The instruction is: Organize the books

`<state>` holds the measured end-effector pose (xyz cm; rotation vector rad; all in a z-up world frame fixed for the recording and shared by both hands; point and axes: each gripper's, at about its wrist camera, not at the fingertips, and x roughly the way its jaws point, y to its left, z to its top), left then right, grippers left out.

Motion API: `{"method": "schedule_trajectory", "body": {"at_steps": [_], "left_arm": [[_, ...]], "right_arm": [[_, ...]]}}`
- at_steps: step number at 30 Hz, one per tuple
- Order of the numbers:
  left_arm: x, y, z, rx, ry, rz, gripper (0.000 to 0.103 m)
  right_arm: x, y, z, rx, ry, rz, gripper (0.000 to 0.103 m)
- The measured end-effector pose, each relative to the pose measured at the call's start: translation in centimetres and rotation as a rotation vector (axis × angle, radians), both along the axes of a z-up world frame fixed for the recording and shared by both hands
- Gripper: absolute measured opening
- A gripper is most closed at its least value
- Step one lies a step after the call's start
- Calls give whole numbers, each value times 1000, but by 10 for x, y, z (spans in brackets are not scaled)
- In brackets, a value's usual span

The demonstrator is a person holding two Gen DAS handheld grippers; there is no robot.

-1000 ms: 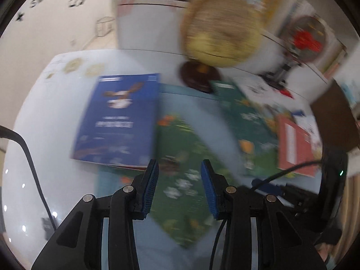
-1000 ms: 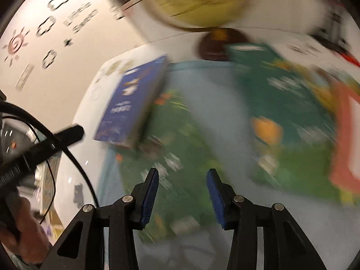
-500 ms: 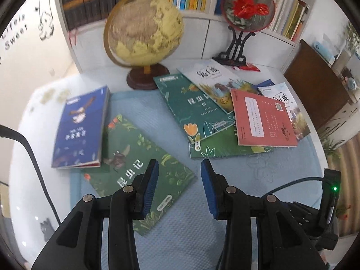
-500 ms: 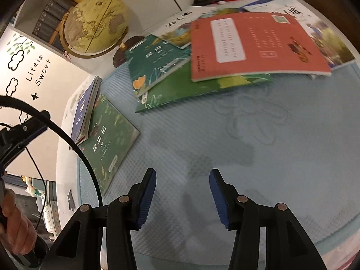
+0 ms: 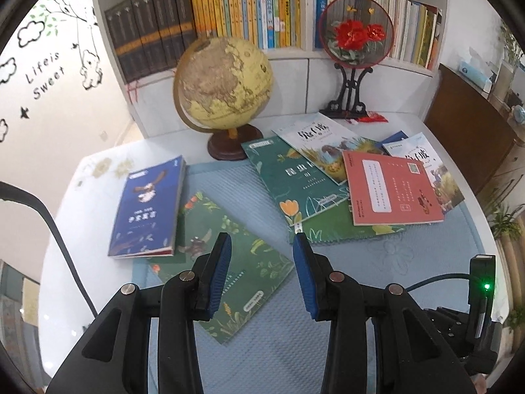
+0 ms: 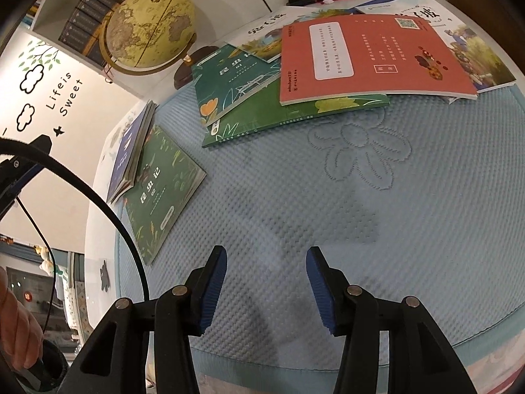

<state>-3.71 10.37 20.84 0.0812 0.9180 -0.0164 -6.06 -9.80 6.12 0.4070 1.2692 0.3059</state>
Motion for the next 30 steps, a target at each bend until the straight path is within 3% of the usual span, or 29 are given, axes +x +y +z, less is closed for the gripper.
{"method": "schedule_trajectory", "body": {"at_steps": [7,12,19,30], "left_arm": [[-9,-5,10,47,-59,18,36],[-5,-2,7,-188,24,-40,36],[-5,-28,-25,-281,90,-107,36],[-4,-68,-58,-265,178,-186,36]], "right_arm": [[-5,-1,2,-7,-1,9,50],[-7,-1,2,-22,10,13,50],[-19,-7,3,-71,26,-15,51],[-47,-38,-18,-97,94,-109,52]]}}
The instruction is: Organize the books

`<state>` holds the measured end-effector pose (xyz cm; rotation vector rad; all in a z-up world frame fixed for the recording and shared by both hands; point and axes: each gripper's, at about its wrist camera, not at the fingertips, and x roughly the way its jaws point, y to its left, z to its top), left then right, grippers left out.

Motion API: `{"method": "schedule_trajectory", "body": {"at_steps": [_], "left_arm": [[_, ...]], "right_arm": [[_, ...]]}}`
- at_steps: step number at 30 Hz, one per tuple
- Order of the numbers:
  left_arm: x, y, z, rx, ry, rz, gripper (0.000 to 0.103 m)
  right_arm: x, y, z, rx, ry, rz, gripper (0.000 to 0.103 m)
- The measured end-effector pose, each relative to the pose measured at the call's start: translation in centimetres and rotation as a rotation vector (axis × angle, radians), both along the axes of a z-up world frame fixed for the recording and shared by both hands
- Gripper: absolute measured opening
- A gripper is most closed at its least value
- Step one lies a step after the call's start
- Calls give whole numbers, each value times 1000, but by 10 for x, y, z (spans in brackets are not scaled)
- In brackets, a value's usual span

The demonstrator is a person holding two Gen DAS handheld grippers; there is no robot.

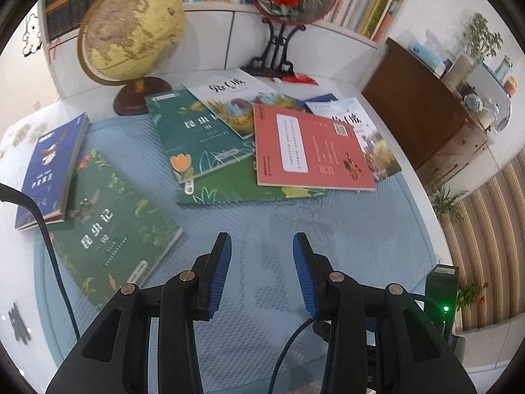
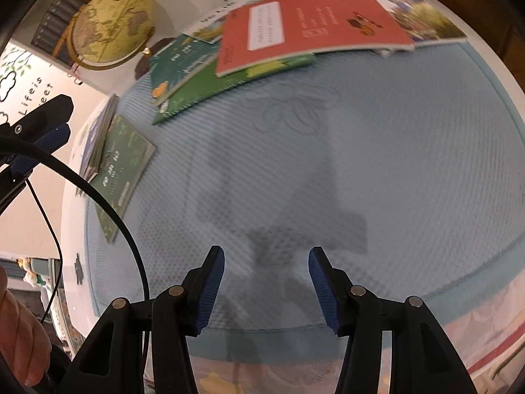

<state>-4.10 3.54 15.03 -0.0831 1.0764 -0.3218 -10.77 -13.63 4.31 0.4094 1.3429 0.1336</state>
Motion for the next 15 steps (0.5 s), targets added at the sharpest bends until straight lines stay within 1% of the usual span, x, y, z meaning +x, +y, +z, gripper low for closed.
{"method": "schedule_trajectory", "body": {"at_steps": [4,7,8,10,11,12,13,15], "left_arm": [[1,-6,-8,-3,23,-17,36],[2,5,-25,-25,98,-3,36],[1,20,-35,-27,128,27,36],[0,45,-47,-18,151,85,36],[-3,72,-56,1,159,149,36],[-3,85,-59,13,164,185,36],[-5,114,-67,30,175,258,36],[-7,149,-75,41,181,353,36]], "right_arm": [[-3,-7,0,0,-1,-15,52],[8,-5,4,5,-29,4,52],[18,0,6,10,-46,22,52],[41,14,11,30,-87,68,52],[53,22,13,48,-107,93,52],[65,32,13,65,-123,121,52],[82,49,12,74,-137,163,52],[103,76,9,72,-152,231,52]]}}
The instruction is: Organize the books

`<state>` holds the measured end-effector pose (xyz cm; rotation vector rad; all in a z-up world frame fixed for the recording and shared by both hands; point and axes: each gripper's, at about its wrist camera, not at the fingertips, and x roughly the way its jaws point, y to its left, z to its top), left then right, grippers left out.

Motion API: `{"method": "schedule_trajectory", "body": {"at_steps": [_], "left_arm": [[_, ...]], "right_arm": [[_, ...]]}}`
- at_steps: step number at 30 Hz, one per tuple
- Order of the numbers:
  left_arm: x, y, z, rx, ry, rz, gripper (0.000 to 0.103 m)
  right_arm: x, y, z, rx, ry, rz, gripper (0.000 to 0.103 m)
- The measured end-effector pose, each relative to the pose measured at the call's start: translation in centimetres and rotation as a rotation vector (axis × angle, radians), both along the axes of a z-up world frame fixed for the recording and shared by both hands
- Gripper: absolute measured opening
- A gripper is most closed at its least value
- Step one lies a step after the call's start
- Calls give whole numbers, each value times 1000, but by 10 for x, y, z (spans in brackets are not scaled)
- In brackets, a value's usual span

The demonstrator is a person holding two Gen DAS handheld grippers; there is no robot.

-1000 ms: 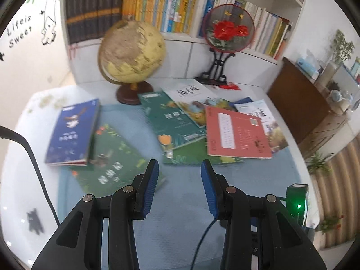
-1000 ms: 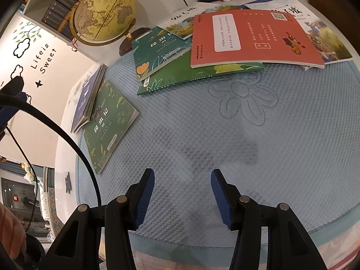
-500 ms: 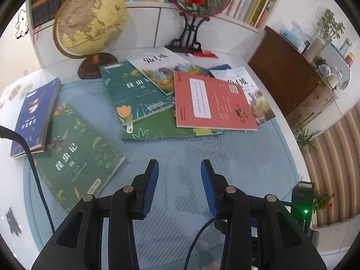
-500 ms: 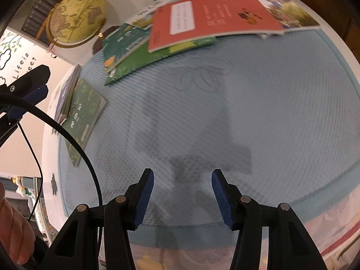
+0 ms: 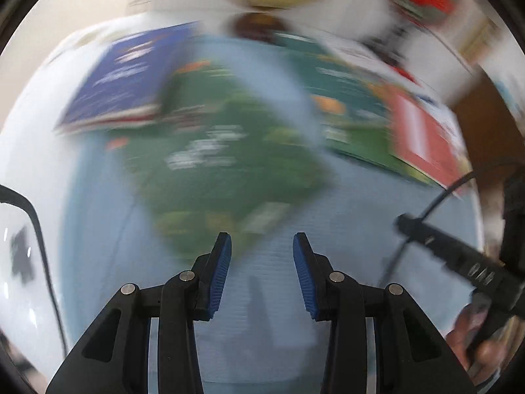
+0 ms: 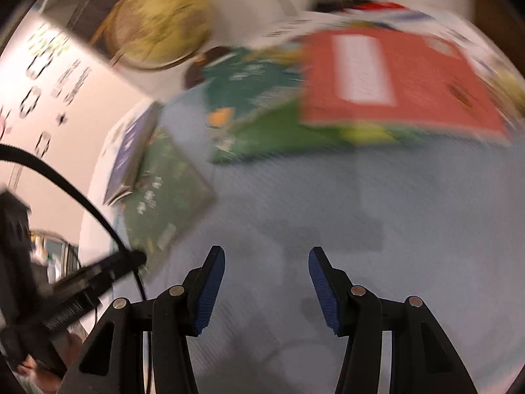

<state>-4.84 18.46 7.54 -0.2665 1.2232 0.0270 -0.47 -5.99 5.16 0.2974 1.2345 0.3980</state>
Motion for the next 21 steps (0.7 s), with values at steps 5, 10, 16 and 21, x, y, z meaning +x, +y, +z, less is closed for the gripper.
{"method": "schedule_trajectory", "body": {"at_steps": [5,10,16,21], "left_arm": [[5,86,-28,-89,28,237,36],[10,105,-50,-235,12,282,36],[11,90,-49,-227,-32,228,41],[-14,79,-46,-239,-34,189,41]], "right_arm": [[51,76,-15,-20,-11,161,52],[84,126,-27,-103,-54,262,52],[83,152,-33,-138,-85,389,53],[37,133,-28,-167,-71,491,53]]}}
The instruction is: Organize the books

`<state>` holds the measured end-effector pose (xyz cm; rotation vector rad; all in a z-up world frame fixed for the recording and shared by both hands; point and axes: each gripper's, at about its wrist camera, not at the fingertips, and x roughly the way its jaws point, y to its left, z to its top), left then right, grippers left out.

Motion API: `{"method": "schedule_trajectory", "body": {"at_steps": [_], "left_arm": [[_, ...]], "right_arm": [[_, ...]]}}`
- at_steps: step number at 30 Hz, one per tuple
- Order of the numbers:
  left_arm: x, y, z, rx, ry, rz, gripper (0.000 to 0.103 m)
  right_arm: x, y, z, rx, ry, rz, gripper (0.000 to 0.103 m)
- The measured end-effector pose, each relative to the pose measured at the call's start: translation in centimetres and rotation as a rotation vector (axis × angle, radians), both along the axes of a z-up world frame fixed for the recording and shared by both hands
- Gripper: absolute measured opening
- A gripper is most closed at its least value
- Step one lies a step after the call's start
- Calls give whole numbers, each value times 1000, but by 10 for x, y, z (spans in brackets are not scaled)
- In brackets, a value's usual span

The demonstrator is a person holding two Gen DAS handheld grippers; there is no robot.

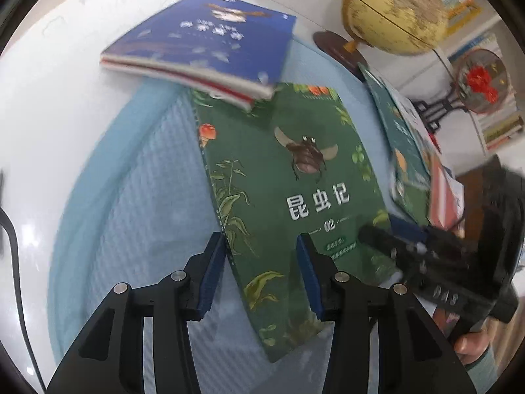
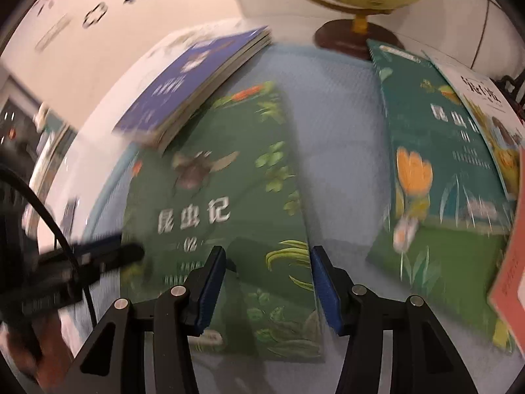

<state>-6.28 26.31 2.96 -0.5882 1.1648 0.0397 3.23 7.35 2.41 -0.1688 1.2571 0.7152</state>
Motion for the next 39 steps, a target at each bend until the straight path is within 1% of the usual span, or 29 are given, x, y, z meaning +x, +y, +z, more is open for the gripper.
{"method": "schedule_trajectory", "body": {"at_steps": [2,4,5,8,9,12,14,15,16,17,18,20,22,24,26,27,28,29,31,32,33,34,36,37,38,39], "left_arm": [[-19,-14,-1,-58,10,-38,41],[-30,-36,-3,-82,24,-84,41],[-39,-52,-3,-82,32,-119,41],[-60,-97,-3,-77,45,-208,41],[-65,-109,-3,-75,48,-221,41],[-79,-128,1,-10,62,-198,41],[-89,-134,2,16,86,-183,41],[-96,-136,1,19,97,-184,41],[-100,-138,1,19,102,-186,41],[-104,-142,1,20,103,-188,41],[-105,-145,2,26,102,-189,41],[-103,-152,0,46,88,-194,41],[-98,-155,-1,45,63,-188,42],[-98,-156,0,42,56,-175,41],[-101,-152,4,1,31,-162,41],[-105,-149,10,-32,9,-151,41],[-109,-146,18,-89,-32,-135,41],[-114,-141,30,-183,-91,-117,41],[-121,-134,44,-348,-169,-95,41],[-121,-135,48,-394,-196,-87,41],[-119,-138,48,-379,-197,-82,41],[-116,-143,46,-332,-184,-80,40],[-109,-154,29,-173,-114,-66,37],[-108,-154,23,-138,-96,-62,33],[-105,-155,13,-131,-75,-59,21],[-104,-153,8,-147,-62,-59,18]], "right_arm": [[-29,-22,0,-20,7,13,53],[-54,-48,-3,-35,40,3,54],[-66,-65,-4,-37,64,-15,54],[-96,-112,-1,-33,99,-72,54],[-104,-129,-1,-30,110,-98,54],[-118,-168,-2,-33,119,-171,53],[-123,-183,-2,-4,128,-194,48],[-125,-187,-2,16,134,-196,42],[-127,-188,-3,33,135,-192,39],[-133,-186,-2,27,124,-187,38],[-135,-184,-3,8,110,-174,34],[-139,-175,-5,-9,74,-140,33],[-139,-171,-5,-1,69,-119,34],[-140,-174,-5,18,76,-116,34],[-139,-183,-6,55,99,-122,34],[-137,-187,-7,77,117,-131,34],[-134,-192,-9,103,138,-143,34],[-130,-197,-11,137,165,-155,34],[-126,-207,-14,197,213,-176,34],[-125,-213,-16,226,238,-187,34],[-123,-218,-19,254,260,-199,34],[-121,-220,-20,269,273,-205,34],[-119,-223,-22,291,292,-210,34],[-119,-222,-22,293,294,-207,34],[-118,-221,-21,293,299,-201,34],[-117,-222,-21,292,306,-194,34]]}}
